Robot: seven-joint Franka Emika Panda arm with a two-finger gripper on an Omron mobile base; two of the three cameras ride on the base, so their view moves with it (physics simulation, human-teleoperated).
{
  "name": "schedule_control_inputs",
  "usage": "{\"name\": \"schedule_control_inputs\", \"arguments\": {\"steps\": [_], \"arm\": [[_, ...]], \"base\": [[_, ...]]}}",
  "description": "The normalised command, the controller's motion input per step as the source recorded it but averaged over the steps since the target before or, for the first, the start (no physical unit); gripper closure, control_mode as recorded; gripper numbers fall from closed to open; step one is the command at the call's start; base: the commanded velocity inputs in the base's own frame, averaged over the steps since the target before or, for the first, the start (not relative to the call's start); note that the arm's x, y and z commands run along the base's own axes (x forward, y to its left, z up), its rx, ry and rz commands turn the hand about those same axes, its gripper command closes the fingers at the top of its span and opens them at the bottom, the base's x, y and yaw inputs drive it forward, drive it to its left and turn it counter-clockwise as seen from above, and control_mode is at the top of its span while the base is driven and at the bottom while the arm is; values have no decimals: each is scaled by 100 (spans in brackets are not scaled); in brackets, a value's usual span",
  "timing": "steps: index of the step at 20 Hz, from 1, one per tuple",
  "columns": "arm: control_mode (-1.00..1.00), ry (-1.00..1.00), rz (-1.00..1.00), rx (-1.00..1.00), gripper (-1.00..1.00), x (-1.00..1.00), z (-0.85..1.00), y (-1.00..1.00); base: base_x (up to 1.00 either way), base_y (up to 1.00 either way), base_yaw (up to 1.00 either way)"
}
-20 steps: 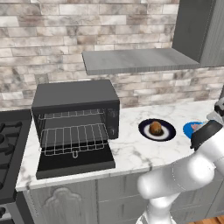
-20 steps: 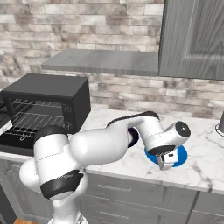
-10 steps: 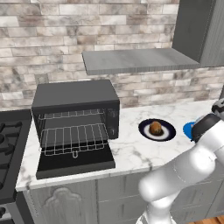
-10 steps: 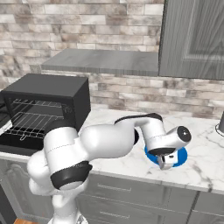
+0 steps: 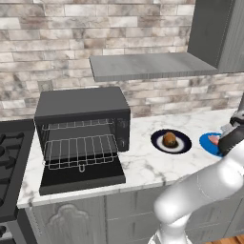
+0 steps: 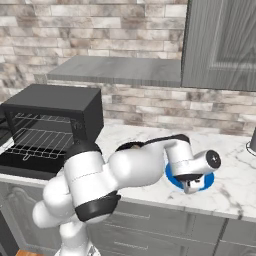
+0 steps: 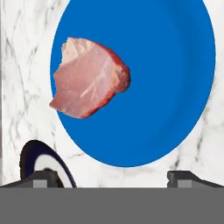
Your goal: Open the toaster oven door. Place the bread on the top rack in the toaster oven and place the steak on the bottom rack.
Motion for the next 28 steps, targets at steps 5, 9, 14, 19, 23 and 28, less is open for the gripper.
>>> {"name": "schedule_control_inputs", "arguments": {"steps": [5,9,14,19,23,28], "arm": [[-100,-5,0,6,-100,22,-15,-26],[-100,-8,0,5,-100,18,-12,-17],[-100,-8,0,1,-100,15,-16,-1],[-100,-8,0,0,-100,15,-17,0],[-100,-4,0,0,-100,22,-17,0],[-100,-2,0,0,-100,27,-11,0]], "base": [[0,0,0],[0,0,0],[0,0,0],[0,0,0],[0,0,0],[0,0,0]]}}
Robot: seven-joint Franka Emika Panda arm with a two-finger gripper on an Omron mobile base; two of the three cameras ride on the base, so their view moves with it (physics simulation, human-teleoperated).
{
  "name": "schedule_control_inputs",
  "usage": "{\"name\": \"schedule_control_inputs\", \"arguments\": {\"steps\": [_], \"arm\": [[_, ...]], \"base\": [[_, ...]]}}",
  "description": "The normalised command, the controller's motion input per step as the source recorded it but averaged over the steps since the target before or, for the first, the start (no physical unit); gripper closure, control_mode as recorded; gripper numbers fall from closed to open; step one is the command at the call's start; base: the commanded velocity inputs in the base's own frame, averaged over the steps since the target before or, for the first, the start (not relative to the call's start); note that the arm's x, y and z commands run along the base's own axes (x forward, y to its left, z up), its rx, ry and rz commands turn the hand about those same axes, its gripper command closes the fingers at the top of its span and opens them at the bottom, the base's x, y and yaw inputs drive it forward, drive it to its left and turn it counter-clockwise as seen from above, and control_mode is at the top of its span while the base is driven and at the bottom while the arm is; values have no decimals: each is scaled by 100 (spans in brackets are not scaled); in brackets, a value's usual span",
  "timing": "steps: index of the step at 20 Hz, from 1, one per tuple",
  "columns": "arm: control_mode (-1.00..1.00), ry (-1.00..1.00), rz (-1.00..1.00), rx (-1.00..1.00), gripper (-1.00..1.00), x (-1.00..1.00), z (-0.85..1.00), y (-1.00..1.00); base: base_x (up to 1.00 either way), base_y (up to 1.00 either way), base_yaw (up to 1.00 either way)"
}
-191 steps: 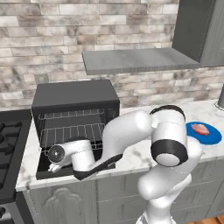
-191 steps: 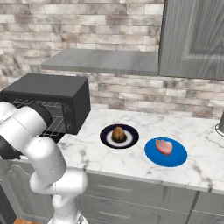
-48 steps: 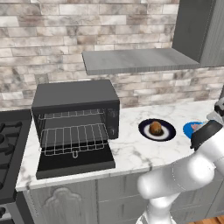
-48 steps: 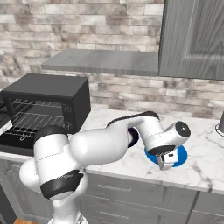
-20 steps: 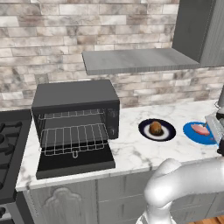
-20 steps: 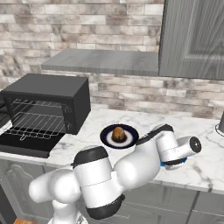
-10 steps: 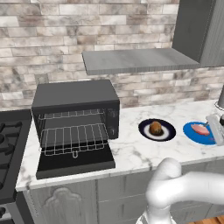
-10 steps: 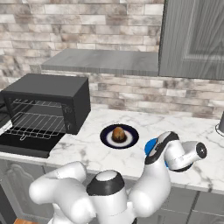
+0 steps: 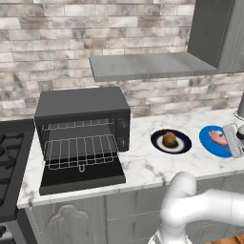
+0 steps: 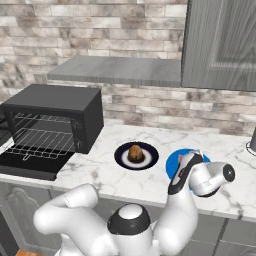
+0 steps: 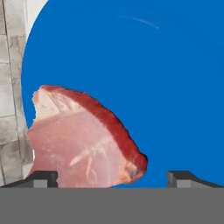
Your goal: Open the toaster oven door. Place the bread on the top rack in the toaster oven and place the steak on the bottom rack.
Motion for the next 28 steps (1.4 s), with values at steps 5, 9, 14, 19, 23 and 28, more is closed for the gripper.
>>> {"name": "schedule_control_inputs", "arguments": {"steps": [5,9,14,19,23,28], "arm": [[-100,0,0,1,-100,22,-2,-2],[-100,0,0,7,-100,6,0,-18],[-100,0,-1,4,-100,9,0,-8],[-100,2,-1,0,-100,30,1,0],[-100,1,-1,0,-100,30,2,0],[-100,0,-2,0,-100,13,0,0]], "base": [[0,0,0],[0,0,0],[0,0,0],[0,0,0],[0,0,0],[0,0,0]]}}
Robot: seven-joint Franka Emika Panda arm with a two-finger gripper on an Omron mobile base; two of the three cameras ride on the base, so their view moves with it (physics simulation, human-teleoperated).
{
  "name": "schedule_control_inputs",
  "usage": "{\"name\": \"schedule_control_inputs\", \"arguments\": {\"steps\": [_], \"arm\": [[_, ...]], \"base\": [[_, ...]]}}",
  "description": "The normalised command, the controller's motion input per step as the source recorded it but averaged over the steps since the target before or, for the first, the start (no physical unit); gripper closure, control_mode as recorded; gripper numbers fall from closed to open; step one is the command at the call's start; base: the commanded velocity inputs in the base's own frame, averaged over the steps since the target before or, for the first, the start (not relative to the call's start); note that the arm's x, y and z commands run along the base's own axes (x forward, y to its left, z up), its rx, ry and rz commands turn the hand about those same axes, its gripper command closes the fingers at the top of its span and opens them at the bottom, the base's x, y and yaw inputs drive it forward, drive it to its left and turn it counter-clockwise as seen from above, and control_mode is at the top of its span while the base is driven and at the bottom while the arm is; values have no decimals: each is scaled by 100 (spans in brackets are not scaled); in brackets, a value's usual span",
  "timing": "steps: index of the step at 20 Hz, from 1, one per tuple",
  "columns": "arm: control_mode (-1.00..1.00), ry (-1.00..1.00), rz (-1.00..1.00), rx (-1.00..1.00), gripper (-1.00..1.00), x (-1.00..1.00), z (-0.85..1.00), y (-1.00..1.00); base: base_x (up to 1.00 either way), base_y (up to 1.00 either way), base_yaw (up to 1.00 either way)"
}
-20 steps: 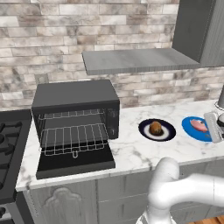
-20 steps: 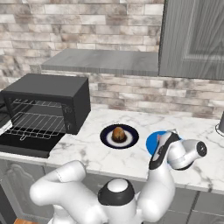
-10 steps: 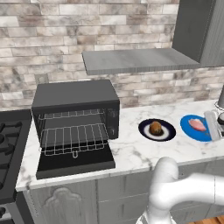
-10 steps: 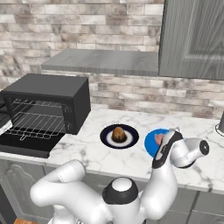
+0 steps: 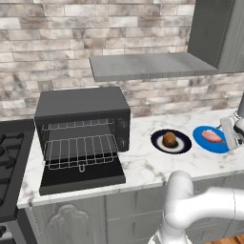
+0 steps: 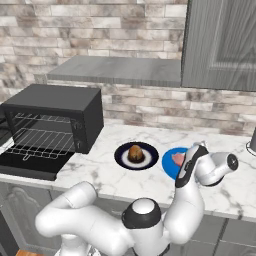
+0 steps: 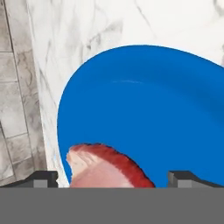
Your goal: Open the toaster oven door. Place the bread on the top rack in the toaster oven and place the steak on the bottom rack.
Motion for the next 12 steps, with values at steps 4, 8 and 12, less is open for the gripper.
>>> {"name": "schedule_control_inputs", "arguments": {"steps": [4,8,12], "arm": [[-100,0,0,-1,-100,0,0,3],[-100,0,0,-4,-100,-12,-4,0],[-100,5,1,-21,-100,-1,-51,28]], "base": [[0,0,0],[0,0,0],[0,0,0]]}}
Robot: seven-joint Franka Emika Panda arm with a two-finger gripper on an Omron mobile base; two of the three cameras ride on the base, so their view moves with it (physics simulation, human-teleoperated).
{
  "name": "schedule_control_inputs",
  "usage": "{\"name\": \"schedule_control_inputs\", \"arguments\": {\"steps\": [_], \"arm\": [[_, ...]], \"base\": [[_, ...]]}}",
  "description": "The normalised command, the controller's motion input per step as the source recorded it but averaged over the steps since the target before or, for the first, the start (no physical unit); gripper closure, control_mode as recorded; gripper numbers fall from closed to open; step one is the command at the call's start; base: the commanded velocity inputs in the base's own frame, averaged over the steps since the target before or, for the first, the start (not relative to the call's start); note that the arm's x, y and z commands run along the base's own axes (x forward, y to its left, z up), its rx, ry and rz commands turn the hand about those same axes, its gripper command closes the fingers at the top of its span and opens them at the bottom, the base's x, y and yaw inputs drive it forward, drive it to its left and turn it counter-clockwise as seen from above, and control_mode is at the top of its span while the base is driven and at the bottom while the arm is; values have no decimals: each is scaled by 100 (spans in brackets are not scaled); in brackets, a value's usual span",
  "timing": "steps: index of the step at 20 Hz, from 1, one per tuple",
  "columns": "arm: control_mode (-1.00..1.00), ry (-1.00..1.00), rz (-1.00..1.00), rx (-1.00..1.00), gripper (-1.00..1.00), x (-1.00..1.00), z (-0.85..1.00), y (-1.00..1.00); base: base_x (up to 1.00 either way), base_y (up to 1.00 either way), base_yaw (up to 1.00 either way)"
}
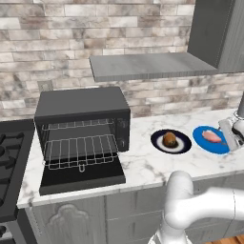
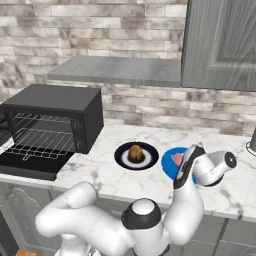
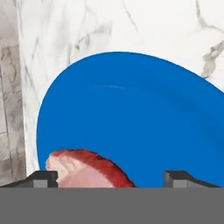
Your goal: Open the toaster oven door. Place the bread on the top rack in the toaster oven and place the steak on the bottom rack.
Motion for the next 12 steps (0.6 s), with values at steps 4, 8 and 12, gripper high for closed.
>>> {"name": "schedule_control_inputs", "arguments": {"steps": [4,8,12], "arm": [[-100,12,10,-32,-100,2,-71,67],[-100,13,11,-24,-100,8,-61,52],[-100,15,12,-21,100,0,-54,42]], "base": [[0,0,0],[0,0,0],[0,0,0]]}}
